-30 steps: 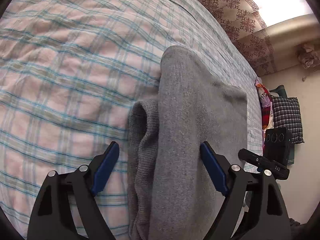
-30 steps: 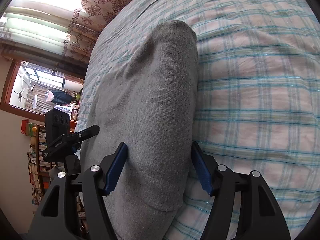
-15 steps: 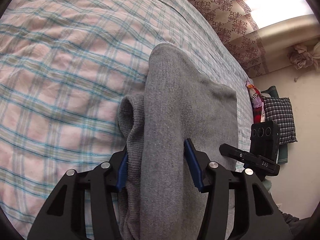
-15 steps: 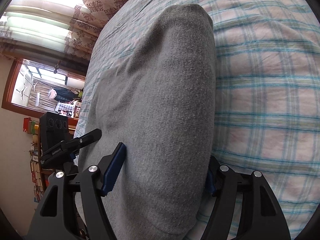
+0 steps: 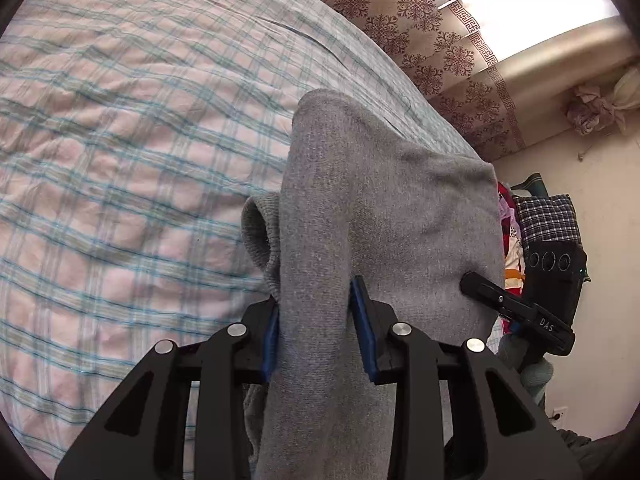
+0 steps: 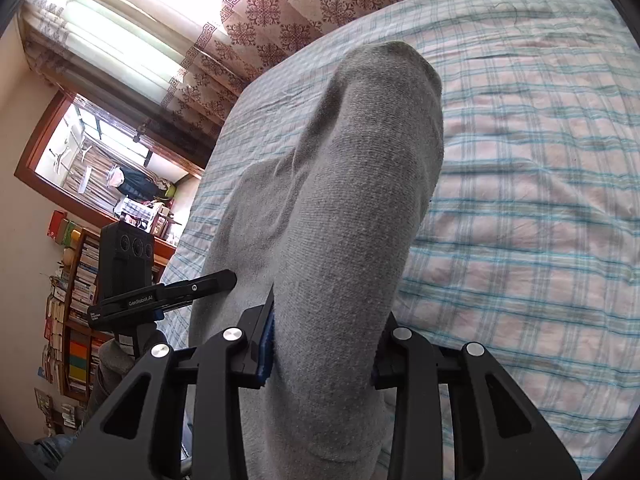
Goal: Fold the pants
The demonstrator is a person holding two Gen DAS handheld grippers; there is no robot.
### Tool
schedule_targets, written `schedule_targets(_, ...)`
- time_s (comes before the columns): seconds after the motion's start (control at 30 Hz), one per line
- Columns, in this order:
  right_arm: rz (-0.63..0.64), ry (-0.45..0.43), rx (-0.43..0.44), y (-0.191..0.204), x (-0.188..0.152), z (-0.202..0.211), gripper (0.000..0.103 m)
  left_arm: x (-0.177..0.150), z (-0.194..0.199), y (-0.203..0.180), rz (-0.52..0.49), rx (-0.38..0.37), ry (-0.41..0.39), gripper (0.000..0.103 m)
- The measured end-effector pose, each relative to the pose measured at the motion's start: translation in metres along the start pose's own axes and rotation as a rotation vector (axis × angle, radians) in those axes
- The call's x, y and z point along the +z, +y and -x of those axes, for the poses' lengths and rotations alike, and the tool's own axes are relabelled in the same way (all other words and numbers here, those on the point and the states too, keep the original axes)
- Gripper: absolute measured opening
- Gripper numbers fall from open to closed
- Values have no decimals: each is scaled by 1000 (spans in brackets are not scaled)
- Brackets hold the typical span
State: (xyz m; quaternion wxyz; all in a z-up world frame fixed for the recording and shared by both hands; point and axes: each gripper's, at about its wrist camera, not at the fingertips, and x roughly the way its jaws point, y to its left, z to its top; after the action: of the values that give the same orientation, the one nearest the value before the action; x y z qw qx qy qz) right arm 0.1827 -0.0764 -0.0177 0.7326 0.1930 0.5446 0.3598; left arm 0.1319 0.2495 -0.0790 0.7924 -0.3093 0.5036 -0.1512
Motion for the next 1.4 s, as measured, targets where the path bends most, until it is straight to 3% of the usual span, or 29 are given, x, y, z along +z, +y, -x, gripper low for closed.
schedule_targets(0.23,21,-106,-50,-19,22,63,33,18,-30,-61,-78,-56,18,26)
schedule_targets(0.57,-78,-226,-143,-103,41,133,33,40,-116,-143,-189,-82,111,25)
schedule_targets(0.97,-186,-184,-193,-197,48,116,33,53,-196,-165,-242,40,178,25)
schedule_targets(1.1,-208,-181,-192,-208,48,109,35,54,-203,-165,-269,56,171,26)
schedule_targets(1.23,-219,-172,-231,-213,45,109,45,56,-208,-163,-270,69,165,29)
schedule_targets(1.4,-184,-203,-350,-199,40,125,53,49,-209,-173,-342,149,131,40)
